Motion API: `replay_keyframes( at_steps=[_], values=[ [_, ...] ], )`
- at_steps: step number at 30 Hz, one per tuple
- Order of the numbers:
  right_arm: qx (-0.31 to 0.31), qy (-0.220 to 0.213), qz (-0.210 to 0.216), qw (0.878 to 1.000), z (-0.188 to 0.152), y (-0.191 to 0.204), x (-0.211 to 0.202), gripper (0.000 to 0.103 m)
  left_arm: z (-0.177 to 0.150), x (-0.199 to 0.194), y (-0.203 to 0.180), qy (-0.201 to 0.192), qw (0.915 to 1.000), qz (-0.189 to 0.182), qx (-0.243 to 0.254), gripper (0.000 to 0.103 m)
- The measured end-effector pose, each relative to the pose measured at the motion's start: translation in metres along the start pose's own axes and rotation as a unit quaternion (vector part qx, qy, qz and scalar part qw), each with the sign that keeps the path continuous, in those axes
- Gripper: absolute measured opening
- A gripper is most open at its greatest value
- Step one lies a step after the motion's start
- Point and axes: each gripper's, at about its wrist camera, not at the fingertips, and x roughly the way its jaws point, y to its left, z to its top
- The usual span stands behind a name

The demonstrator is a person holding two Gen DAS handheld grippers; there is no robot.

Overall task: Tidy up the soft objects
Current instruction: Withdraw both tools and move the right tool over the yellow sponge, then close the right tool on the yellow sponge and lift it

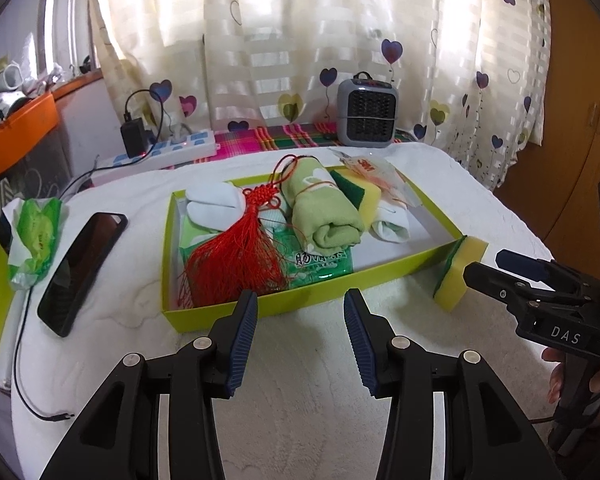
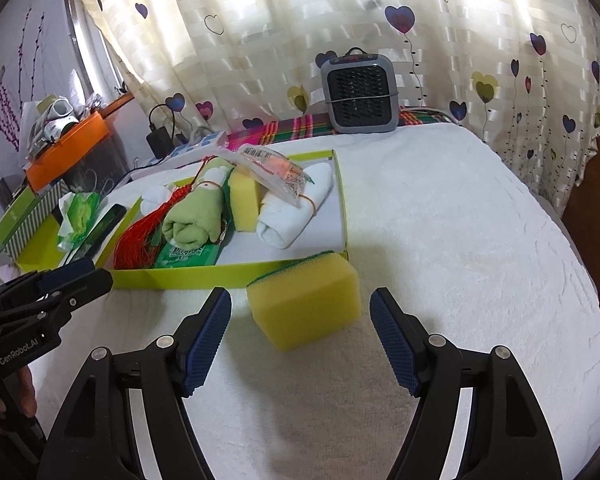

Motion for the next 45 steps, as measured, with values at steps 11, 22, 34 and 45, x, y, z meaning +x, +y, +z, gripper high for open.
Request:
replay_keyframes(
  at_steps=[11, 22, 34, 45],
  values=[
    [0.000, 0.004, -0.010, 1.000, -0.003, 0.004, 0.004, 0.073, -0.004, 0.003, -0.004, 0.003, 1.0000, 0.002, 0.006, 0.044],
    [0.009, 0.019, -0.041, 0.999, -0.003, 0.005, 0.024, 0.073, -0.008, 0.010, -0.006, 0.014, 0.9998, -0.008, 0.007, 0.044],
    [0.009, 0.038, -0.060, 0.997, -0.004, 0.004, 0.036, 0.073, -0.010, 0.016, -0.004, 0.021, 0.9996, -0.015, 0.005, 0.044],
    [0.020, 0.023, -0.049, 0.998, -0.004, -0.001, 0.031, 0.062, -0.011, 0.018, -0.004, 0.023, 0.9996, -0.015, 0.004, 0.044]
  ],
)
